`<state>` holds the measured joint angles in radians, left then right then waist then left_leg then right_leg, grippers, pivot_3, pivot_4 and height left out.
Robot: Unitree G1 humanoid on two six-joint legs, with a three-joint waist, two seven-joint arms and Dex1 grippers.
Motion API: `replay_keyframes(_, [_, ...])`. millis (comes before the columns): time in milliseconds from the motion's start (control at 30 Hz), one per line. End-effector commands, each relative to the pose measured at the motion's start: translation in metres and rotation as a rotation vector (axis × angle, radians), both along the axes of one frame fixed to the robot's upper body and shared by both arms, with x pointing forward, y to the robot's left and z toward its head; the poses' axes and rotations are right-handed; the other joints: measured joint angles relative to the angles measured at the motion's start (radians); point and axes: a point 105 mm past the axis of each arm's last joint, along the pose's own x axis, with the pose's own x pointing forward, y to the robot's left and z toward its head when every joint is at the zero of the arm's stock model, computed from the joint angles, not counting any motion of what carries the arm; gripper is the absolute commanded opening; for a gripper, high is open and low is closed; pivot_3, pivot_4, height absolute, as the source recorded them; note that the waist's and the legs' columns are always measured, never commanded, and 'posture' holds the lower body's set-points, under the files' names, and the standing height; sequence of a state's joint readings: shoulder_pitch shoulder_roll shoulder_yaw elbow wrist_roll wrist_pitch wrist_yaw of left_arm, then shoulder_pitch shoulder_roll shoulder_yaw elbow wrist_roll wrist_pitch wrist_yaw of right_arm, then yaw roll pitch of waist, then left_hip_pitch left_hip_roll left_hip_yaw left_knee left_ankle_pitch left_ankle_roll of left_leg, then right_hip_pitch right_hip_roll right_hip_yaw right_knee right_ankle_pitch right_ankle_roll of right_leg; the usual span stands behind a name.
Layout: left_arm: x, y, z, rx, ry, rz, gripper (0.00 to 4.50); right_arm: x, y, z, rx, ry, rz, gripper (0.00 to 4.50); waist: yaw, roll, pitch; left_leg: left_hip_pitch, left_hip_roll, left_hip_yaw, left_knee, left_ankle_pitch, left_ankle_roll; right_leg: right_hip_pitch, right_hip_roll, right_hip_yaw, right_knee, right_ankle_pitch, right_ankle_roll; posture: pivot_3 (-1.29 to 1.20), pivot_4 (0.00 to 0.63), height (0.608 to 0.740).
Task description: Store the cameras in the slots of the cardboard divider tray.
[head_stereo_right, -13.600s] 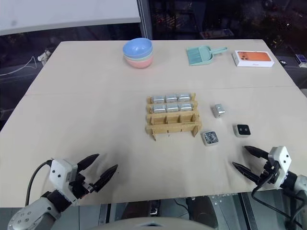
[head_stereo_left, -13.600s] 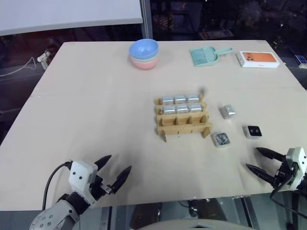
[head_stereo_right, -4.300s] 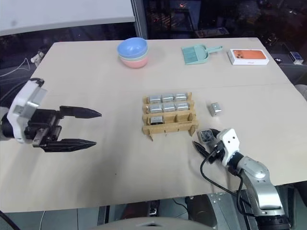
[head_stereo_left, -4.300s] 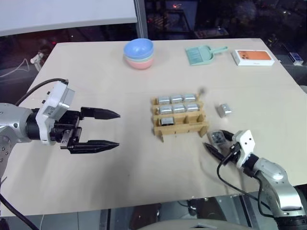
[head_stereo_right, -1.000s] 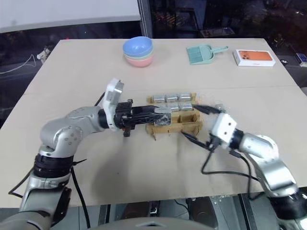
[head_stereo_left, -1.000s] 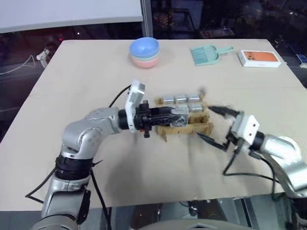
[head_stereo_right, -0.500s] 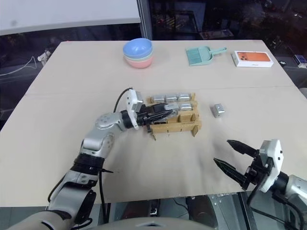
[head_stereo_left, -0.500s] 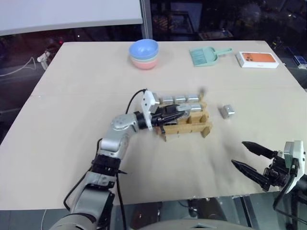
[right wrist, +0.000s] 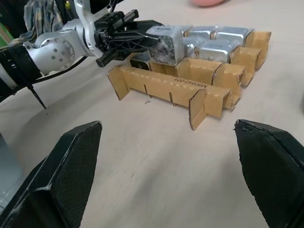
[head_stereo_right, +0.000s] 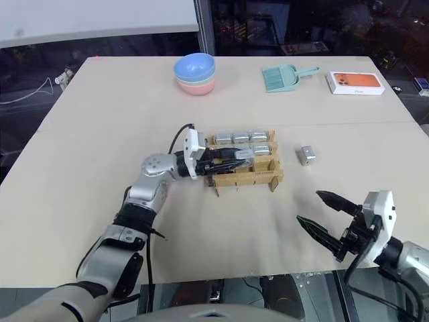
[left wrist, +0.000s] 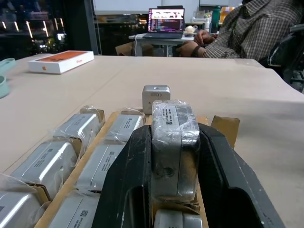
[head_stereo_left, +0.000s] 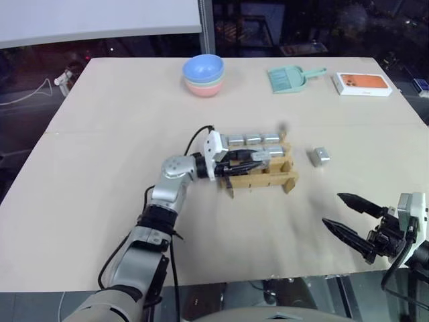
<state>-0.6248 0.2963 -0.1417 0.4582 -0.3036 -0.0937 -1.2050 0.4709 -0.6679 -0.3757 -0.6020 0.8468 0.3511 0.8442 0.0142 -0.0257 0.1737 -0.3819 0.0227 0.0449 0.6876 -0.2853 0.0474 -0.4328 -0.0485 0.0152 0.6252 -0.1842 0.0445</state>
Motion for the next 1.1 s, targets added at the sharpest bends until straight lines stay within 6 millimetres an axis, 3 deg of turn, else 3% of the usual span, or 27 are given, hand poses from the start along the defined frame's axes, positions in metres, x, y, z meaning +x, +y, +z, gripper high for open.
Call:
replay_keyframes(33, [0.000,0.003,-0.004,0.055,-0.004,-0.012,0.88,0.000,0.002,0.013,-0.005,-0.049,0.011,4.45,0.000,0.000,0.000,0.000,0.000,0.000,0.000,0.000,0.000,0.000,0.000,0.000,0.000,0.000,0.000,0.00,0.150,0.740])
replay_keyframes(533, [-0.005,-0.009,-0.014,0.071,-0.067,-0.016,0.88,0.006,0.004,0.015,-0.019,-0.073,0.007,4.45,0.001,0.000,0.000,0.000,0.000,0.000,0.000,0.000,0.000,0.000,0.000,0.000,0.000,0.000,0.000,0.00,0.150,0.740])
replay_keyframes(767, [-0.004,-0.002,-0.022,0.111,0.017,-0.004,0.88,0.006,0.004,0.016,-0.024,-0.079,0.005,4.45,0.000,0.000,-0.001,0.000,0.000,0.000,0.000,0.000,0.000,0.000,0.000,0.000,0.000,0.000,0.000,0.00,0.150,0.740])
replay_keyframes(800, [-0.003,-0.002,-0.021,0.108,0.015,0.000,1.80,0.006,0.004,0.015,-0.025,-0.078,0.006,4.50,0.000,0.000,-0.002,0.001,0.000,0.000,0.000,0.000,0.000,0.000,0.000,0.000,0.000,0.000,0.000,0.00,0.150,0.740])
replay_keyframes(967, [-0.008,0.001,-0.006,0.077,0.012,-0.034,4.06,0.008,0.005,0.015,-0.031,-0.080,0.009,4.50,-0.001,0.001,-0.002,0.001,0.000,0.000,0.000,0.000,0.000,0.000,0.000,0.000,0.000,0.000,0.000,0.00,0.150,0.740])
replay_keyframes(1100, [-0.012,0.017,0.036,0.040,-0.053,-0.030,4.06,0.017,0.001,0.013,-0.066,-0.098,-0.039,4.50,-0.004,0.000,-0.001,0.000,0.001,-0.001,0.000,0.000,0.000,-0.001,0.000,0.000,0.000,0.000,0.000,0.00,0.150,0.740])
